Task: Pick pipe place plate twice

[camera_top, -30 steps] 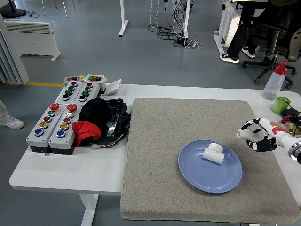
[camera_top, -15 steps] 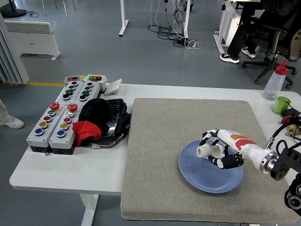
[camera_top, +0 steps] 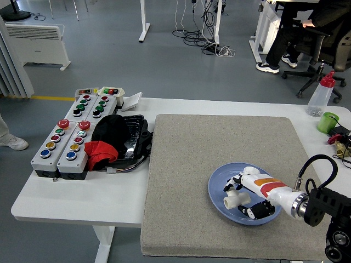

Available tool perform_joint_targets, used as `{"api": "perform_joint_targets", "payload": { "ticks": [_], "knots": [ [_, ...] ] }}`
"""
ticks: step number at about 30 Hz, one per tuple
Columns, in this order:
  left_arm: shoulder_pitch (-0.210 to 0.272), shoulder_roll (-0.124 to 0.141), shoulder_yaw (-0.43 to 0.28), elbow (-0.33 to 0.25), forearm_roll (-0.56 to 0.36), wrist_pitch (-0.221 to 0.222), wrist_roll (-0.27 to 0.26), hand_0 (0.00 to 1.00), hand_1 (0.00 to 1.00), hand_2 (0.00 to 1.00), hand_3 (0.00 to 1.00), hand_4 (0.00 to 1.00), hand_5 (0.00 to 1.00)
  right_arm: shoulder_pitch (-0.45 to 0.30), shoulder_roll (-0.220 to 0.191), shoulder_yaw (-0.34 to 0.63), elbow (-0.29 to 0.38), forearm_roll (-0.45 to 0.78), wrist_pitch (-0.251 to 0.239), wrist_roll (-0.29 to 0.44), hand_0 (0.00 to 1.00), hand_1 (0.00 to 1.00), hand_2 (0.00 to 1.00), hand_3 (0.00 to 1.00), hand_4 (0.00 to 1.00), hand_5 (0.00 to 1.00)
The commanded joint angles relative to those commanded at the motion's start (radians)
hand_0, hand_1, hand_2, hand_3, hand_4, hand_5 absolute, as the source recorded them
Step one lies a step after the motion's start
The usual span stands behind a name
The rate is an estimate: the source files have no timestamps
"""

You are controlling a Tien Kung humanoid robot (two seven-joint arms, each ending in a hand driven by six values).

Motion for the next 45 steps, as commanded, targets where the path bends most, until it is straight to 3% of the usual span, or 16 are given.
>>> {"api": "perform_joint_targets", "payload": {
  "ticks": [1, 2, 14, 19, 23, 25, 26, 28, 31, 32, 37, 38, 43, 44, 45],
  "knots": [
    [0.0, 0.0, 0.0, 0.0, 0.0, 0.0, 0.0, 0.584, 0.579, 0.585, 0.486, 0.41, 0.998, -0.001, 0.0, 0.001, 0.0, -0.002, 0.001, 0.001, 0.908, 0.836, 0.931, 0.848, 0.669, 0.231],
    [0.0, 0.0, 0.0, 0.0, -0.001, 0.0, 0.0, 0.584, 0.578, 0.585, 0.486, 0.41, 0.998, -0.002, 0.0, 0.003, -0.001, -0.002, 0.001, 0.005, 0.967, 0.877, 0.972, 0.922, 0.722, 0.234],
    [-0.007, 0.004, 0.007, 0.002, -0.012, 0.004, -0.005, 0.584, 0.577, 0.585, 0.486, 0.41, 0.998, -0.023, -0.004, 0.054, 0.011, 0.02, -0.023, 0.041, 0.977, 0.887, 0.981, 0.94, 0.736, 0.229],
    [-0.007, 0.004, 0.007, 0.002, -0.011, 0.003, -0.006, 0.584, 0.577, 0.585, 0.486, 0.41, 0.998, -0.056, 0.009, 0.134, 0.018, 0.044, -0.08, 0.074, 0.977, 0.887, 0.981, 0.94, 0.736, 0.229],
    [-0.007, 0.004, 0.007, 0.002, -0.01, 0.003, -0.006, 0.584, 0.577, 0.585, 0.486, 0.41, 0.998, -0.099, 0.036, 0.231, 0.002, 0.119, -0.172, 0.12, 0.969, 0.887, 0.976, 0.937, 0.725, 0.234],
    [-0.008, 0.004, 0.006, 0.002, -0.009, 0.002, -0.006, 0.584, 0.577, 0.585, 0.486, 0.41, 0.998, -0.128, 0.053, 0.292, -0.012, 0.193, -0.243, 0.156, 0.969, 0.887, 0.976, 0.937, 0.725, 0.234],
    [-0.008, 0.004, 0.006, 0.002, -0.008, 0.002, -0.006, 0.584, 0.577, 0.585, 0.487, 0.409, 0.998, -0.135, 0.057, 0.313, -0.015, 0.227, -0.269, 0.167, 0.935, 0.878, 0.968, 0.922, 0.66, 0.24],
    [-0.008, 0.004, 0.006, 0.002, -0.008, 0.002, -0.006, 0.584, 0.577, 0.585, 0.487, 0.409, 0.998, -0.141, 0.061, 0.327, -0.019, 0.265, -0.287, 0.175, 0.935, 0.878, 0.968, 0.922, 0.66, 0.24],
    [-0.008, 0.005, 0.003, 0.002, -0.002, 0.002, -0.007, 0.584, 0.577, 0.585, 0.487, 0.409, 0.998, -0.207, 0.092, 0.441, -0.035, 0.391, -0.381, 0.269, 0.935, 0.878, 0.968, 0.922, 0.66, 0.24],
    [-0.008, 0.005, 0.003, 0.002, -0.002, 0.002, -0.007, 0.584, 0.577, 0.585, 0.487, 0.41, 0.998, -0.215, 0.095, 0.47, -0.036, 0.43, -0.39, 0.285, 0.88, 0.84, 0.955, 0.906, 0.579, 0.308],
    [-0.008, 0.004, -0.001, 0.002, 0.004, 0.0, -0.005, 0.584, 0.577, 0.585, 0.487, 0.41, 0.998, -0.272, 0.121, 0.618, -0.038, 0.644, -0.406, 0.332, 0.88, 0.84, 0.955, 0.906, 0.579, 0.308],
    [-0.008, 0.004, -0.002, 0.002, 0.006, -0.001, -0.005, 0.584, 0.577, 0.585, 0.486, 0.409, 0.998, -0.284, 0.128, 0.645, -0.036, 0.683, -0.407, 0.327, 0.859, 0.823, 0.928, 0.899, 0.555, 0.392],
    [-0.007, 0.003, -0.004, 0.002, 0.008, -0.002, -0.004, 0.584, 0.577, 0.585, 0.486, 0.409, 0.998, -0.333, 0.154, 0.781, -0.038, 0.891, -0.412, 0.326, 0.859, 0.823, 0.928, 0.899, 0.555, 0.392],
    [-0.007, 0.003, -0.003, 0.002, 0.008, -0.002, -0.005, 0.584, 0.577, 0.585, 0.486, 0.408, 0.998, -0.346, 0.16, 0.808, -0.039, 0.937, -0.413, 0.331, 0.825, 0.793, 0.891, 0.863, 0.559, 0.452],
    [-0.007, 0.002, -0.003, 0.002, 0.008, -0.002, -0.005, 0.584, 0.577, 0.585, 0.486, 0.408, 0.998, -0.353, 0.163, 0.823, -0.039, 0.982, -0.413, 0.333, 0.825, 0.793, 0.891, 0.863, 0.559, 0.452]
  ]
}}
